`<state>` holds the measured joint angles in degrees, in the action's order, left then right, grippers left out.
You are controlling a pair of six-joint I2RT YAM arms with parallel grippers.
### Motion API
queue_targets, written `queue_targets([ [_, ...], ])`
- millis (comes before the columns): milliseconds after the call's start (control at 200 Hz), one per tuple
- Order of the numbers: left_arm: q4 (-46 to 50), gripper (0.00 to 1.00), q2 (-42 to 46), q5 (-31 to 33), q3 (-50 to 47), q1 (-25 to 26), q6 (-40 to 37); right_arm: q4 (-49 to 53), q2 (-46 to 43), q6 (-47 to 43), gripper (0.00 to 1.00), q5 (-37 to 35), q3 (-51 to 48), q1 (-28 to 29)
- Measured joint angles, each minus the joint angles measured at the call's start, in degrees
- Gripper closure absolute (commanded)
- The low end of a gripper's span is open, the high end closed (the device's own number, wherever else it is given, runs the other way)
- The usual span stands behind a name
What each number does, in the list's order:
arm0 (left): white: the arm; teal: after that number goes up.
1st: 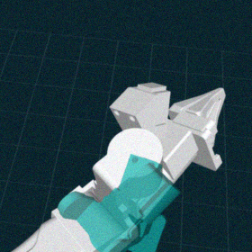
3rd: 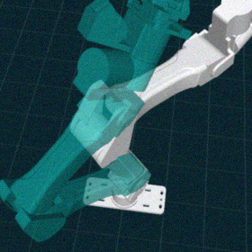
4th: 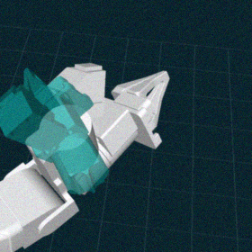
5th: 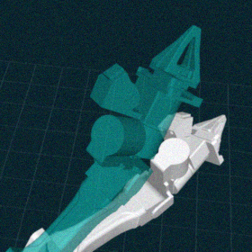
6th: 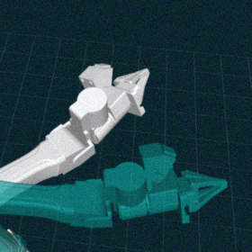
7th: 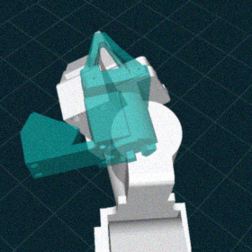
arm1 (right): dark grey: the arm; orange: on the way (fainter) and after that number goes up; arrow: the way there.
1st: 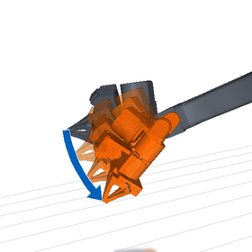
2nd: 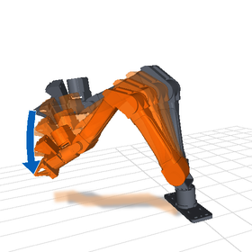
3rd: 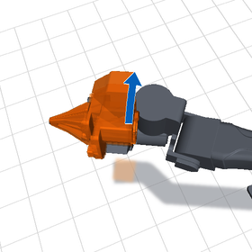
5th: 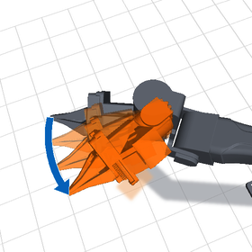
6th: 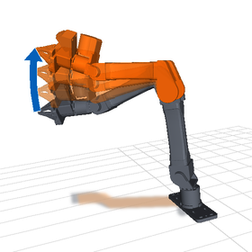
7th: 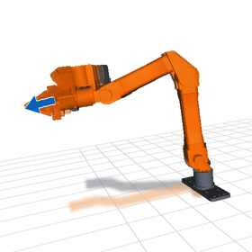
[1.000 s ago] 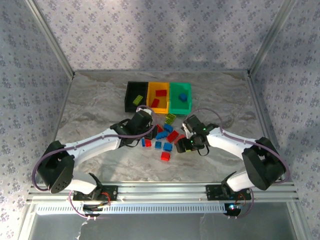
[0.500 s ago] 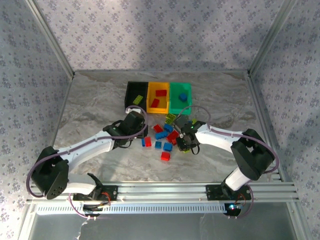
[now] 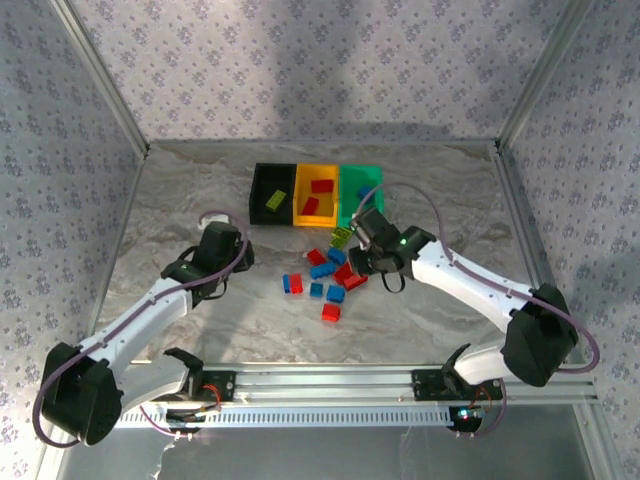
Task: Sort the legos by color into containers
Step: Pick up the lego from the center of the table, then place the lego in the container.
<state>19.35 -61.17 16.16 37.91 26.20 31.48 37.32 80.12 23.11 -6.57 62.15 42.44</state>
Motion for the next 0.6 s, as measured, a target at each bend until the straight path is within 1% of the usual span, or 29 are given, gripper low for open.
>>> queue_targets([
  [90, -0.1, 0.38, -0.1, -2.2, -1.7, -4.1, -0.6, -0.3, 3.7, 0.0, 0.76, 1.5, 5.8, 0.3],
  [180, -0.4, 0.39, -1.4, -4.3, -2.0, -6.1, -1.9, -1.4, 10.3, 0.0, 0.76, 3.4, 13.4, 0.7],
  [320, -3.2, 0.39, -3.4, -7.1, -2.4, -6.7, -4.2, -2.3, 23.0, -0.4, 0.76, 5.9, 27.6, 1.5],
  [405, -6.7, 0.39, -3.5, -9.2, -4.5, -6.7, -5.1, -2.2, 30.7, -0.9, 0.76, 6.8, 36.8, 1.8],
  [465, -7.5, 0.39, -3.7, -10.4, -5.7, -6.8, -5.6, -1.7, 36.0, -1.1, 0.75, 7.5, 43.4, 1.9],
  [600, -8.5, 0.39, -4.3, -11.0, -6.2, -7.1, -6.8, -0.7, 47.5, -1.7, 0.75, 9.1, 58.5, 1.8],
])
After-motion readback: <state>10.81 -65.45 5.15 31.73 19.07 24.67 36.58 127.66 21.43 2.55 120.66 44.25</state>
